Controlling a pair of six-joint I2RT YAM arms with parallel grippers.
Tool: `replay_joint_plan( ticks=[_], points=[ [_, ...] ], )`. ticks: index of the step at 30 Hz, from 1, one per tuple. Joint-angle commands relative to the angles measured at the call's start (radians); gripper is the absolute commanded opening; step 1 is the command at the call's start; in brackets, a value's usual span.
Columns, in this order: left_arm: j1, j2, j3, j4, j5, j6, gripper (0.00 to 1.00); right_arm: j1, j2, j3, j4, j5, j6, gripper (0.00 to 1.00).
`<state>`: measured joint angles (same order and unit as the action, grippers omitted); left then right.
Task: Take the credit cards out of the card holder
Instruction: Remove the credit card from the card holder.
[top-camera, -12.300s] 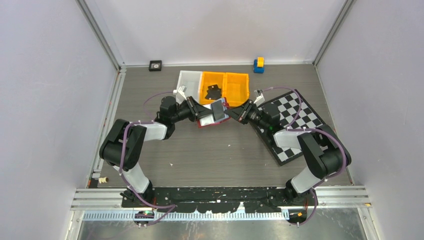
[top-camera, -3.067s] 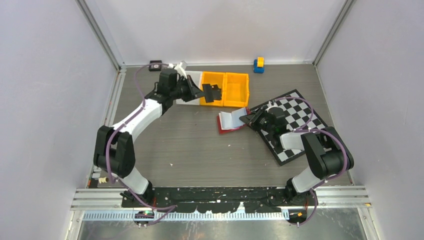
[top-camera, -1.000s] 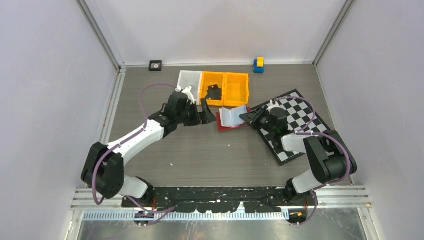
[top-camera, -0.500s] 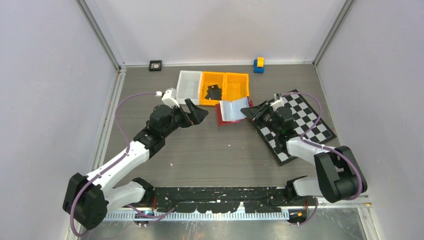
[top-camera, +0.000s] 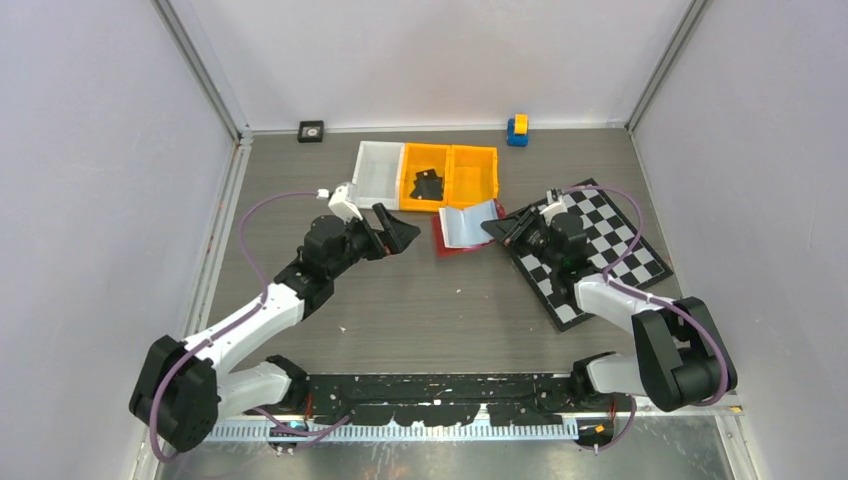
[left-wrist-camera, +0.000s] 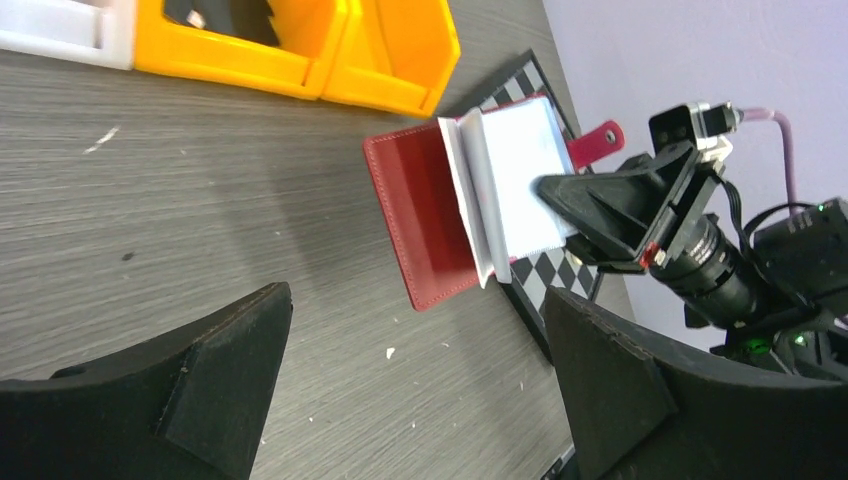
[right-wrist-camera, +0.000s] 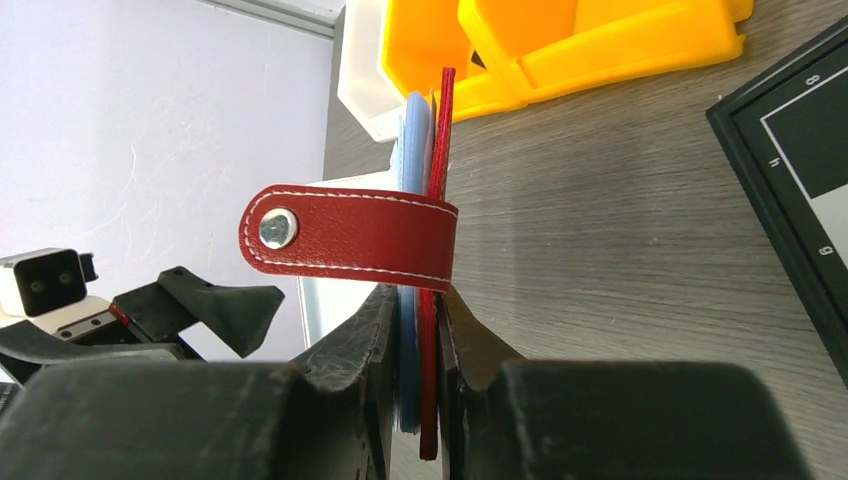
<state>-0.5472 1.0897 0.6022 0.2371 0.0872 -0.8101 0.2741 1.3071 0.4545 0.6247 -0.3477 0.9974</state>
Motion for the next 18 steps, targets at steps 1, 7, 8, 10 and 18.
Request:
replay_joint_plan(
  ticks=[1,7,8,10,18],
  points=[
    [0.004,0.079,0.036,0.125,0.127,0.014,1.00,0.004,-0.063,0.076,-0.055,0.064,0.031,0.00],
    [0.004,0.196,0.059,0.189,0.208,-0.014,1.00,0.006,-0.128,0.068,-0.089,0.112,-0.022,0.00],
    [0.004,0.210,0.060,0.206,0.223,-0.020,0.99,0.007,-0.126,0.064,-0.075,0.106,-0.015,0.01],
    [0.004,0.232,0.064,0.228,0.246,-0.032,0.99,0.007,-0.106,0.055,-0.034,0.095,0.005,0.00],
    [0.004,0.250,0.055,0.330,0.326,-0.070,0.97,0.005,0.005,0.054,0.132,-0.085,0.059,0.00]
  ],
)
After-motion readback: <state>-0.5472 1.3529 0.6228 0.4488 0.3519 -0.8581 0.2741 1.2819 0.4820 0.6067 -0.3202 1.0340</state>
